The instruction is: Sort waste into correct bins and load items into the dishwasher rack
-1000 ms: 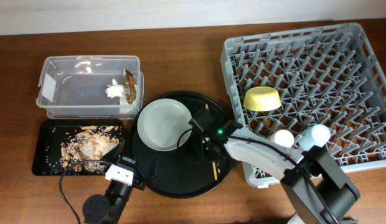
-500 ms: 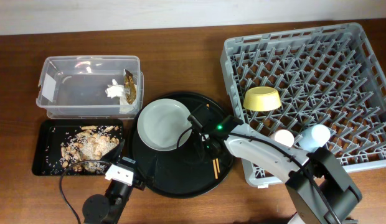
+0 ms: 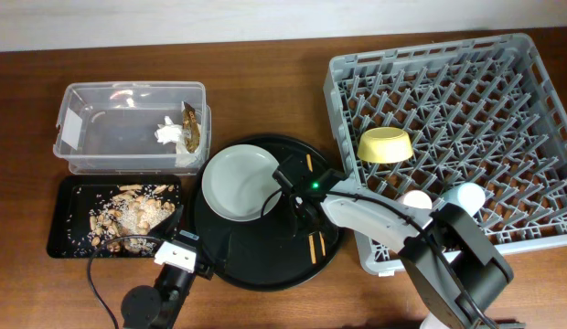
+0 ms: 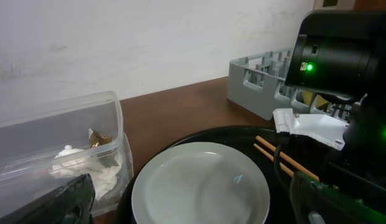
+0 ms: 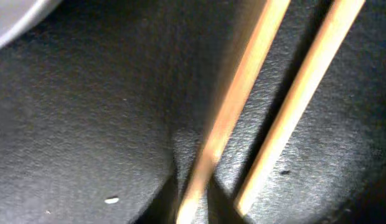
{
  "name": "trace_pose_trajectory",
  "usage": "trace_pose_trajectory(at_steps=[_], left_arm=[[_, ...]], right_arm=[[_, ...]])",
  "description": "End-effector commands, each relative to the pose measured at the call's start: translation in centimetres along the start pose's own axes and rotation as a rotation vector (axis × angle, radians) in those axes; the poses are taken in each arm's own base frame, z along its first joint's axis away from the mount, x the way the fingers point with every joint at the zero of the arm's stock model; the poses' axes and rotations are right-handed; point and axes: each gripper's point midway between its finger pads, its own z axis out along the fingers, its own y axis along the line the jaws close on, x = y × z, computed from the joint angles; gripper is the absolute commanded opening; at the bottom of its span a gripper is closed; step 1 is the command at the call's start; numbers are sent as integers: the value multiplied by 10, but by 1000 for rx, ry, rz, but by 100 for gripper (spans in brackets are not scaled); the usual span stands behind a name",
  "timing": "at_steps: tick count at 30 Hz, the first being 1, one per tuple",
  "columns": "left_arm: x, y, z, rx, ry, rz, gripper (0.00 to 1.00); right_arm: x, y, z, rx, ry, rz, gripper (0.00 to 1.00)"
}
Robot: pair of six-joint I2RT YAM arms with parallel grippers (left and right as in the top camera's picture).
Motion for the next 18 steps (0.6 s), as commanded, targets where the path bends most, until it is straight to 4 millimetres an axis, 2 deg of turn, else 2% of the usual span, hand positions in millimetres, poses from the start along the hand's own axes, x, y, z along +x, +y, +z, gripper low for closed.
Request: trace_pose_trajectory(at_steps=[1,5,6,9,11,12,15,18], left_arm=[[1,-1,0,7,-1,9,99],[1,-1,0,7,-1,9,99],[1,-1,0,7,-1,9,99],[1,-1,0,7,-1,8,99],[1,-1,0,7,-1,8,99],[1,-1,0,7,-1,8,99],[1,-1,0,7,-1,8,99],[1,-1,0,7,-1,9,99]], right_arm=[[0,6,-4,-26,20,-5,4],[-22,2,-61,10,-79,-4,4],[-30,-3,-84,40,-127,-1,4],[-46,-30,-147,140,-264,37,4],[-53,-53,-174,208,-344,83,4],[-56,-73,-186,257,-384,126,4],[-58,-102,-188,301,-386,195,4],[-62,-127,-172,333,-337,226,4]])
